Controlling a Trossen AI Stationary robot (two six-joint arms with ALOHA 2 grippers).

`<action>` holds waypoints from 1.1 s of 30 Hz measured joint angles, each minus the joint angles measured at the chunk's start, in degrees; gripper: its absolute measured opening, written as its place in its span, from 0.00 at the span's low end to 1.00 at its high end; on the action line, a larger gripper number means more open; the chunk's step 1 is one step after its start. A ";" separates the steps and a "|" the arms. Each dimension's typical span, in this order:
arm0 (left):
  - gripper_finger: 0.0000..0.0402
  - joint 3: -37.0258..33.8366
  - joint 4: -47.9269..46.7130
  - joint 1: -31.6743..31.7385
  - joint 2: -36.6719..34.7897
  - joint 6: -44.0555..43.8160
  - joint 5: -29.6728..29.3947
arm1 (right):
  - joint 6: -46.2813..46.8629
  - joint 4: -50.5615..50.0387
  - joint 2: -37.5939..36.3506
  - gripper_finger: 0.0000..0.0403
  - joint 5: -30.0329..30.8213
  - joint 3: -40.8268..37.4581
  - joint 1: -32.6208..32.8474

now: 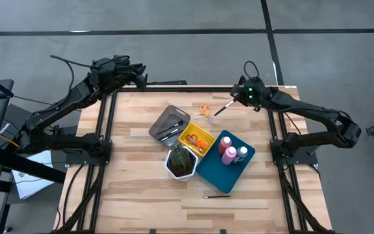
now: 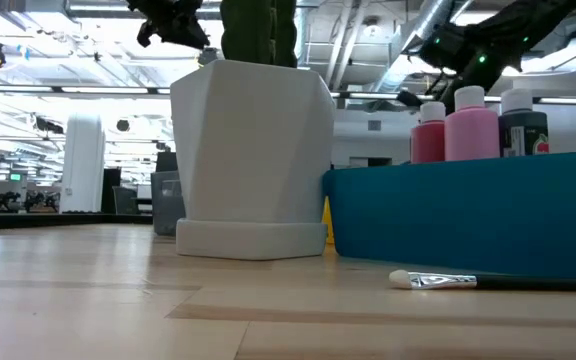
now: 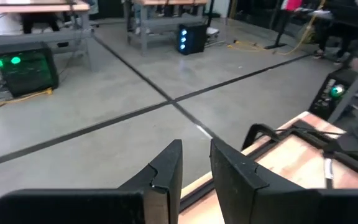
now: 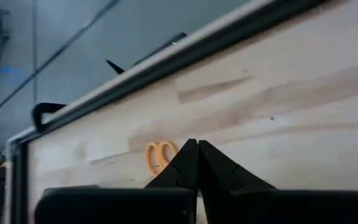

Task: Pick & Place Paint Supplies
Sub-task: Put the top makeup brush into the black bin

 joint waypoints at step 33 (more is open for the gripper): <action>0.60 0.02 17.67 -15.29 -0.06 1.57 1.42 | -38.90 17.39 9.16 0.00 -5.61 33.46 11.03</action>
